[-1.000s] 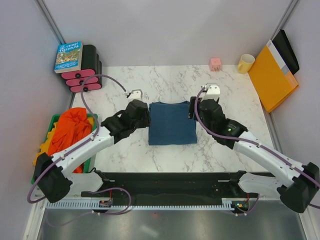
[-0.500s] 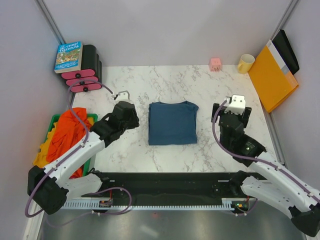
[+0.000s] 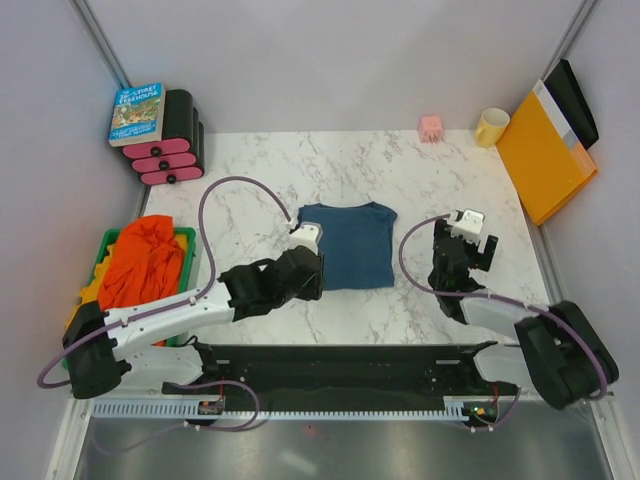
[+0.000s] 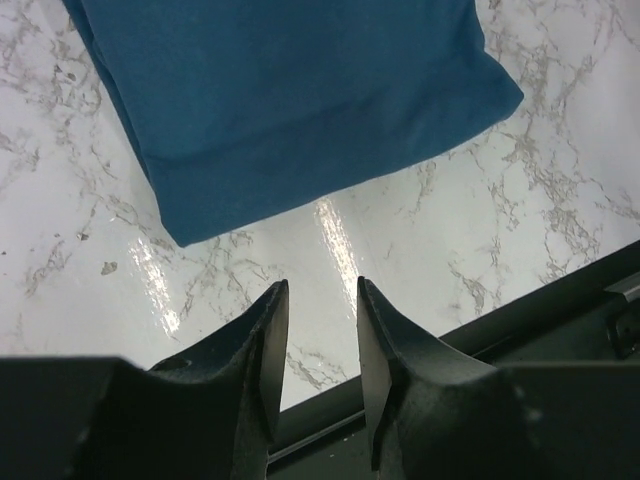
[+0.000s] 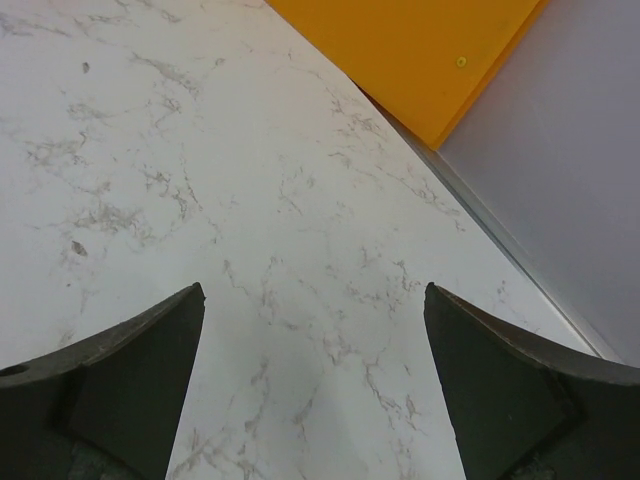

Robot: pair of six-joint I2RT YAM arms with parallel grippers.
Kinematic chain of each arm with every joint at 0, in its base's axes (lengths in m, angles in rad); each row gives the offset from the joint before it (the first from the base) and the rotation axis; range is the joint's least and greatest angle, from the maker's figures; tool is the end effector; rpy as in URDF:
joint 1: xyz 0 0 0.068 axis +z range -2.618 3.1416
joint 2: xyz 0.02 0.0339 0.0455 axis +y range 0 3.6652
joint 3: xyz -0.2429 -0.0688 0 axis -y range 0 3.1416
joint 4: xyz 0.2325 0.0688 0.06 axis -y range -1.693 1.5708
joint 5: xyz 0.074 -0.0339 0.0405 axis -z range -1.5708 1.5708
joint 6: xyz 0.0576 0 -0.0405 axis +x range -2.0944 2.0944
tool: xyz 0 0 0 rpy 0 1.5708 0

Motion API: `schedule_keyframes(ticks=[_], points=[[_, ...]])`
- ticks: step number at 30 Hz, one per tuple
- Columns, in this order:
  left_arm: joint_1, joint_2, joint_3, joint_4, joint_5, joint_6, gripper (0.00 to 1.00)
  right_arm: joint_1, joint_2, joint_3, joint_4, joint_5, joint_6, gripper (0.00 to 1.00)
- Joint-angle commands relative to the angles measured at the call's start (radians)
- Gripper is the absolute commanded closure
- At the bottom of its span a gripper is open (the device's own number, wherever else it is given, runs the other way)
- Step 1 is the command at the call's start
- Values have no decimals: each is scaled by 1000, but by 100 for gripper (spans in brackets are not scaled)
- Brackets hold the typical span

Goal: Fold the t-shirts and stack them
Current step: Put the neatly folded tshirt into the corner of the board with the right arm

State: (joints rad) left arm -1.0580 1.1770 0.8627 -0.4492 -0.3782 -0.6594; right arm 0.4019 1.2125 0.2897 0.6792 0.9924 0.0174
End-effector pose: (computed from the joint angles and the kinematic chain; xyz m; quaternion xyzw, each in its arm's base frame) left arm 0.1454 -0.2149 0.2348 0.1065 0.9000 -0.1791 0.3829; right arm 0.2263 0.0438 0.1664 0.1555 0.7360 -0.2541 0.6079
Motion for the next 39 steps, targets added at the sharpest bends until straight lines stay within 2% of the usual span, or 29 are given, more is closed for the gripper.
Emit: schedule_keyframes(ticks=[1,4,8,10,11,13,15,19,23,25,27,34,39], points=[[-52,-33,-4,-16,-48,-82,60,-75,161,25,236,-61,-8,2],[-83,-60,-20,-36,-73,-77,60,-104,209,9,307,-119,-35,2],[-89,-122,-57,-29,-88,-71,59,-149,179,-29,292,-661,-256,2],[-89,-125,-70,-17,-80,-60,59,-182,145,-38,281,-658,-208,2],[-89,-117,-70,-16,-77,-54,59,-207,127,-49,286,-658,-74,2],[-89,-103,-64,-16,-73,-49,59,-299,84,-102,398,-757,33,2],[-89,-85,-56,-11,-64,-40,59,-299,154,-87,425,-834,-3,2],[-89,-63,-33,-13,-50,-25,59,-298,340,-125,681,-847,-8,2],[-89,-71,-45,-5,-30,-39,59,-287,337,-84,603,-839,-8,2],[-91,-56,-51,0,-8,-43,59,-317,326,-32,473,-845,27,2],[-91,-47,-51,6,1,-49,59,-336,328,-46,522,-870,27,2],[-91,21,-99,75,-33,-123,60,-336,325,-44,510,-870,24,2],[-94,137,-82,55,-85,-190,64,-336,326,-44,508,-870,24,2]])
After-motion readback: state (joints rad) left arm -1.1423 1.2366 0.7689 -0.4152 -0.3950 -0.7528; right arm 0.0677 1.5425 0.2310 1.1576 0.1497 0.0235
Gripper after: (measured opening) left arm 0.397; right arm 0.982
